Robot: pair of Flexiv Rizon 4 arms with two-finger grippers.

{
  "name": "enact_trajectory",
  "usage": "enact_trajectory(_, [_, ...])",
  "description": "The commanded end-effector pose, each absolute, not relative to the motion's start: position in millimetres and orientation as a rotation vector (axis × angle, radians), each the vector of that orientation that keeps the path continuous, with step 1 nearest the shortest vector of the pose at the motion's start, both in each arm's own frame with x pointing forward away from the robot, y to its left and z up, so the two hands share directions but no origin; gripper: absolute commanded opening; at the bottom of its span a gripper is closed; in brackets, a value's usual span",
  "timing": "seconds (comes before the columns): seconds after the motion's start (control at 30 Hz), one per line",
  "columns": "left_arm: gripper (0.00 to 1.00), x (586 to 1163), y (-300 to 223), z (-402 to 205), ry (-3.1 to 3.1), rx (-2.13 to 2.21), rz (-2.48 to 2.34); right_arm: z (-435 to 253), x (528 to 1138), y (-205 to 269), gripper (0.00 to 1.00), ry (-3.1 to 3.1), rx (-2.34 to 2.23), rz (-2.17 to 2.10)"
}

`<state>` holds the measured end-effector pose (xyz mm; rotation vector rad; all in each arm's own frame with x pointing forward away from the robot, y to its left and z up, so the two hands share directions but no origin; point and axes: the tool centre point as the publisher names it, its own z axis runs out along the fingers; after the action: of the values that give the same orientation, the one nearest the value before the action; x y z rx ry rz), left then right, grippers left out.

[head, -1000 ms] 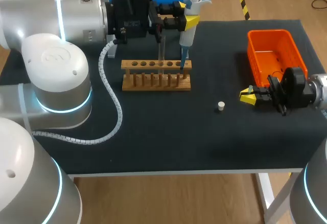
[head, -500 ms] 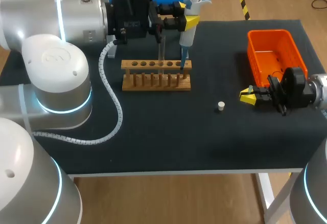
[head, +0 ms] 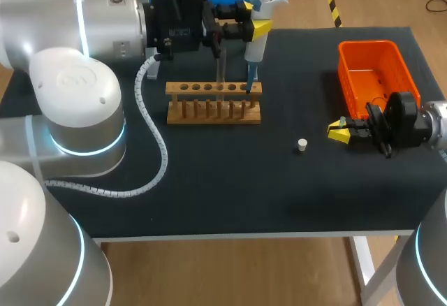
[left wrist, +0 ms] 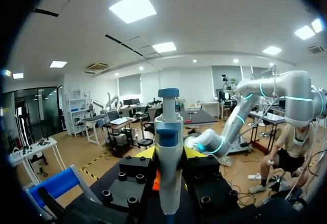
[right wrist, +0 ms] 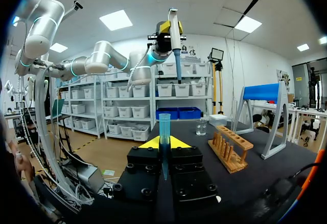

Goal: Invert the test tube, pick up the pipette, mount the tip to pipette, aspirate from beaker and dispense into the tube, eject the tip, return the pipette, and cap with the stopper.

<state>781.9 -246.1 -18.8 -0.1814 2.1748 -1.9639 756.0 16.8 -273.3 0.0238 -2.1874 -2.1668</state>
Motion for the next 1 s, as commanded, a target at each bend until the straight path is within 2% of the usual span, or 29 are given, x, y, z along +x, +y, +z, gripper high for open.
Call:
enact_trajectory(0.03, [0.00,776.2,-244.4,-17.6,2.164,-0.186,-1.965,-273.1,755.4,16.4,0.00,-2.190,0.024,-2.166])
enact_trajectory(1.0, [0.00,773.3,-239.2,-13.4,2.104,-0.213,-1.986,-273.1,755.4,16.4,0.00,-2.190,0.024,-2.166])
